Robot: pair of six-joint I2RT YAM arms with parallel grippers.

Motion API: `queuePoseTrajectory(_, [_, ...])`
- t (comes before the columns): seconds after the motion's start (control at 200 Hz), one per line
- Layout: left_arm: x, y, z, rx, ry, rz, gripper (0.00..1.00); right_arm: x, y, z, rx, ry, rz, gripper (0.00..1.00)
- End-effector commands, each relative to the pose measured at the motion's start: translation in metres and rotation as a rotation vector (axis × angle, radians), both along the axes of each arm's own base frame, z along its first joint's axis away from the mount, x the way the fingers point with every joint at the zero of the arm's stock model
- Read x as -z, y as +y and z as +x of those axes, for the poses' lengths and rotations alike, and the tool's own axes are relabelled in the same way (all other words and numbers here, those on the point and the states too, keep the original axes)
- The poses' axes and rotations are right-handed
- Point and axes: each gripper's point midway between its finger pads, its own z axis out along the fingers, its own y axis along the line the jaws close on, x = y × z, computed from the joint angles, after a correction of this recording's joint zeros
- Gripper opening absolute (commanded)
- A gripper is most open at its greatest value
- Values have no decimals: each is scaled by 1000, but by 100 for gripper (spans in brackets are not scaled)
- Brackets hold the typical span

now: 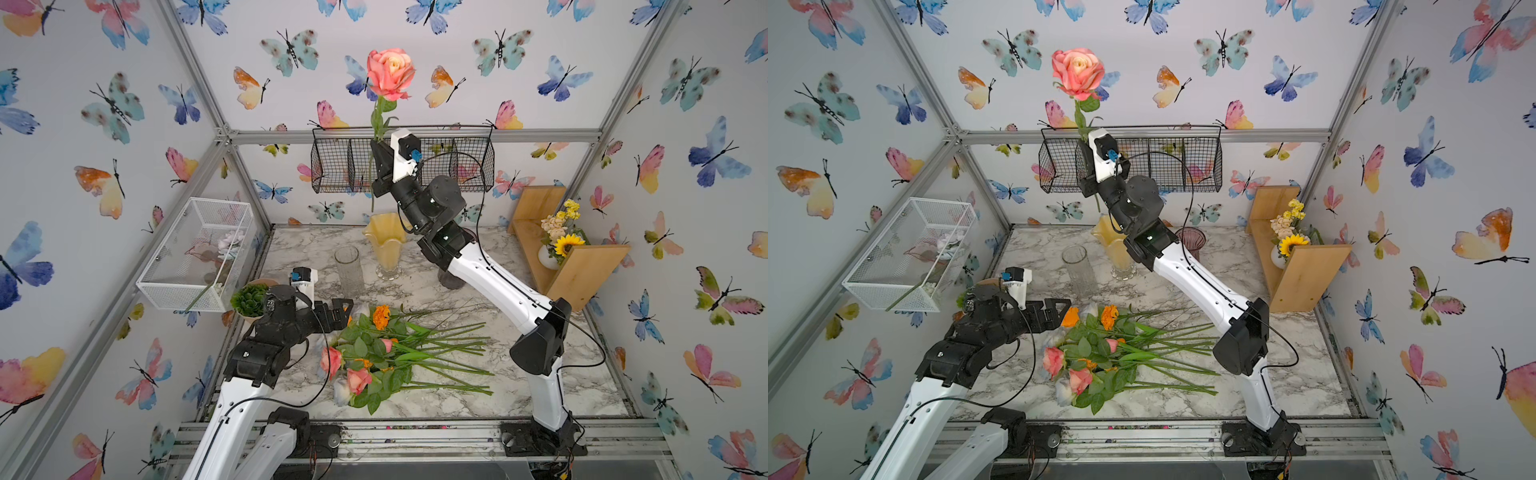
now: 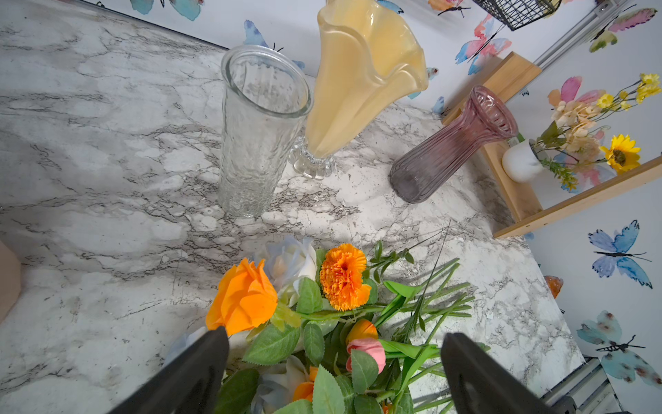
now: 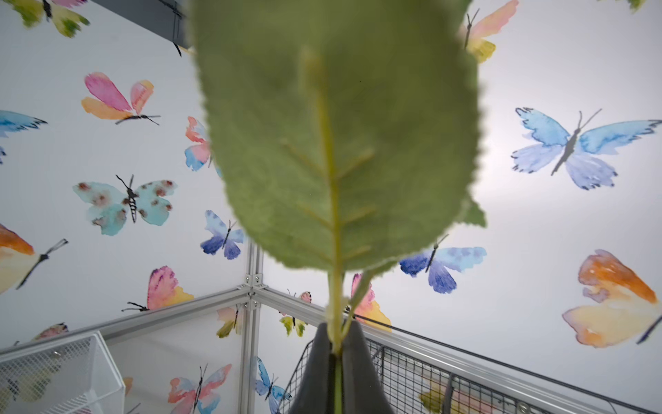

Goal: Arrange the flowers in different vases according to their colors
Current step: Insert the flower into the vase.

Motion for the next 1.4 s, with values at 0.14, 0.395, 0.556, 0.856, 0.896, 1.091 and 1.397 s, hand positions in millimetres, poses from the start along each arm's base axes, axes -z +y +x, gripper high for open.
queuePoseTrajectory(0.14, [-1, 1, 2, -6, -10, 10, 99, 36, -28, 18, 35, 73, -12, 2])
queuePoseTrajectory(0.395, [1, 1, 3, -11, -4, 14, 99, 99, -30, 48, 28, 206, -53, 2])
queuePoseTrajectory(0.556, [1, 1, 3, -12, -3, 14, 99, 130, -21, 59, 30, 276, -94, 2])
queuePoseTrajectory(0.856, [0, 2, 3, -15, -7, 15, 99, 182, -6, 77, 42, 396, -189, 2])
queuePoseTrajectory(0.896, [0, 2, 3, -14, -7, 15, 99, 193, -7, 78, 50, 413, -199, 7])
queuePoseTrajectory(1.091, [0, 2, 3, -16, -9, 15, 99, 222, -6, 78, 47, 460, -233, 23])
queuePoseTrajectory(1.397, [-1, 3, 3, -18, -11, 15, 99, 214, -9, 78, 67, 498, -282, 75])
